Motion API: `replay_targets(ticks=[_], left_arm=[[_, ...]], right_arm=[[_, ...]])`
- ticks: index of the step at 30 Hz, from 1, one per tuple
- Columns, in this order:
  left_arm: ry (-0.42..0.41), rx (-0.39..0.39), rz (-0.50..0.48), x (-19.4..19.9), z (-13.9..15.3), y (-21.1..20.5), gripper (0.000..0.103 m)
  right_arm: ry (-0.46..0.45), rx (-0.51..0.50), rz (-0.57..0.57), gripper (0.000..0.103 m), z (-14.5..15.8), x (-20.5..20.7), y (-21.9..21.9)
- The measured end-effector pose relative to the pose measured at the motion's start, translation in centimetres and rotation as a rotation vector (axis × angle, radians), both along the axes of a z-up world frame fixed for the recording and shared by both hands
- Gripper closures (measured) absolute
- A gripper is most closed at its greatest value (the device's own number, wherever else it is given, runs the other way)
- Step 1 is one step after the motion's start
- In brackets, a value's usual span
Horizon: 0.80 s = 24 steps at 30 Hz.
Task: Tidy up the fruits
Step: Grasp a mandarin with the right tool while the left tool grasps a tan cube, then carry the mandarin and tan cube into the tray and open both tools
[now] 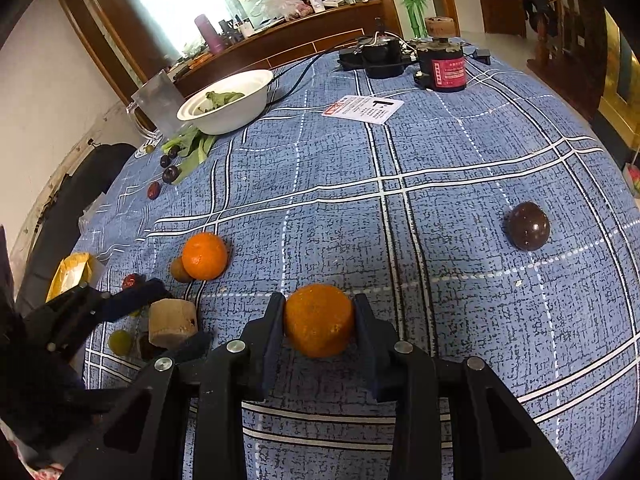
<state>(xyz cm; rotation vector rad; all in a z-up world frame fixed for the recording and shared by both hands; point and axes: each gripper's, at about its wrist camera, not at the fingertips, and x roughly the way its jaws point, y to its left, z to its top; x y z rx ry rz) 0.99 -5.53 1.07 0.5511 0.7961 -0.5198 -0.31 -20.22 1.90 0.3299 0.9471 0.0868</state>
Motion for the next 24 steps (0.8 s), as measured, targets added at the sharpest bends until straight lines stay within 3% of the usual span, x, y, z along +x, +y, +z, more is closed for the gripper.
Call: replay_targets(ticks=[7, 14, 20, 24], left_arm=[[-0.002, -0.065, 0.06, -0.9, 1.0, 0.7, 0.064], [-0.011, -0.171, 0.133, -4.4, 4.4, 3.6, 0.064], [-0.018, -0.32, 0.314, -7.8, 7.4, 11.2, 0.064], [-0.049, -0.322, 0.481, -9.1, 8.1, 17.4, 0.064]], right_arm=[[-0.022, 0.028, -0.007, 0.068, 0.4, -0.2, -0.5], [-0.078, 0.157, 0.015, 0.068, 1.2, -0.8, -1.1], [-0.099, 0.234, 0.032, 0.067, 1.2, -1.5, -1.0], [-0.124, 0.149, 0.049, 0.067, 2.2, -2.4, 1.1]])
